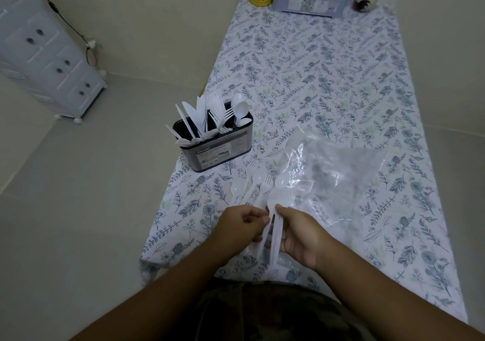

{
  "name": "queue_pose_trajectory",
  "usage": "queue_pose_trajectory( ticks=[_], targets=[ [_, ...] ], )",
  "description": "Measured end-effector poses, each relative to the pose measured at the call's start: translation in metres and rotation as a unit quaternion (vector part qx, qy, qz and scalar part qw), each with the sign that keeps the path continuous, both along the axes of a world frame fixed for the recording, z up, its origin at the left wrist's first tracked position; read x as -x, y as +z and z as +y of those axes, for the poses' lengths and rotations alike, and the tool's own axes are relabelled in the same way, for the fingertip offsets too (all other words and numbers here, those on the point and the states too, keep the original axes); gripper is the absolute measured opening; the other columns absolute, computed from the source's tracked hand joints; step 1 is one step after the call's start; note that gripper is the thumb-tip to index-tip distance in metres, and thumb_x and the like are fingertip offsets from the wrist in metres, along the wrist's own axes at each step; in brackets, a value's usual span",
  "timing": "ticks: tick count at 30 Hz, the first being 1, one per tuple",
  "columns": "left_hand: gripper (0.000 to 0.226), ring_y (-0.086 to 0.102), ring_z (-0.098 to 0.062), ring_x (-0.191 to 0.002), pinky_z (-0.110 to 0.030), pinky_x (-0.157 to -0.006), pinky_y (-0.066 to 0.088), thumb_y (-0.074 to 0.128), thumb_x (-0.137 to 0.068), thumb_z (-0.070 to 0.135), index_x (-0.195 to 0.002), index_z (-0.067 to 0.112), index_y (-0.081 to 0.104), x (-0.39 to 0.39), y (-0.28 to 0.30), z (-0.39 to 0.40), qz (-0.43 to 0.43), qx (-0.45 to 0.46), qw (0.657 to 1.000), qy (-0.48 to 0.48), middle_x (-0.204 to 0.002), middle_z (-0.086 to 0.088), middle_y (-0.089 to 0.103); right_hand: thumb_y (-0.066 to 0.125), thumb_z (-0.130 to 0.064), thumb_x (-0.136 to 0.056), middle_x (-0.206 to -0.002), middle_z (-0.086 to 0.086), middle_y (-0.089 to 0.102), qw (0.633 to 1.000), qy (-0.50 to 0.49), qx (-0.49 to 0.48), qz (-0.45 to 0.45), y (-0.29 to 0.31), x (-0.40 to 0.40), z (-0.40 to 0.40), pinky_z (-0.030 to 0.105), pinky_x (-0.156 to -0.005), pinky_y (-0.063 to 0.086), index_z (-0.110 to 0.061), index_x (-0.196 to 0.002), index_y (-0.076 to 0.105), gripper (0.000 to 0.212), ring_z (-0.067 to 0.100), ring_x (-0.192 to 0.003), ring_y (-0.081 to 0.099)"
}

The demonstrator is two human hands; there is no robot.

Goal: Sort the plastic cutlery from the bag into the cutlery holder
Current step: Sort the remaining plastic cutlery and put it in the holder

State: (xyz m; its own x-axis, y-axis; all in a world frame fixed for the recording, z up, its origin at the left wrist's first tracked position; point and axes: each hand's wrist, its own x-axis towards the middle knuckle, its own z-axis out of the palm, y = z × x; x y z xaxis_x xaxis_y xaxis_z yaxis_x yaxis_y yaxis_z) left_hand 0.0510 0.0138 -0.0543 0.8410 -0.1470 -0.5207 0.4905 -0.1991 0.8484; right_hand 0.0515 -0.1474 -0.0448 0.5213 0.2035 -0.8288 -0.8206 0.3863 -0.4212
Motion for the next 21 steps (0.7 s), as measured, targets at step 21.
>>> queue_pose_trajectory(
  ticks=[21],
  targets=[
    [0.008, 0.059, -0.005, -0.071, -0.018, -0.058, 0.043, 0.066, -0.092, 0.023, -0.091, 0.016, 0.063, -0.017, -0.035, -0.003, -0.084, -0.328, 0.938, -0.072, -0.084, 0.007, 0.063, 0.044, -0.015, -0.102, -0.071, 0.004, 0.059, 0.996, -0.049, 0.069, 0.000, -0.013, 0.006, -0.026, 0.028, -0.049, 0.035, -0.009, -0.121, 0.060, 0.026, 0.013, -0.051, 0.045]
  ],
)
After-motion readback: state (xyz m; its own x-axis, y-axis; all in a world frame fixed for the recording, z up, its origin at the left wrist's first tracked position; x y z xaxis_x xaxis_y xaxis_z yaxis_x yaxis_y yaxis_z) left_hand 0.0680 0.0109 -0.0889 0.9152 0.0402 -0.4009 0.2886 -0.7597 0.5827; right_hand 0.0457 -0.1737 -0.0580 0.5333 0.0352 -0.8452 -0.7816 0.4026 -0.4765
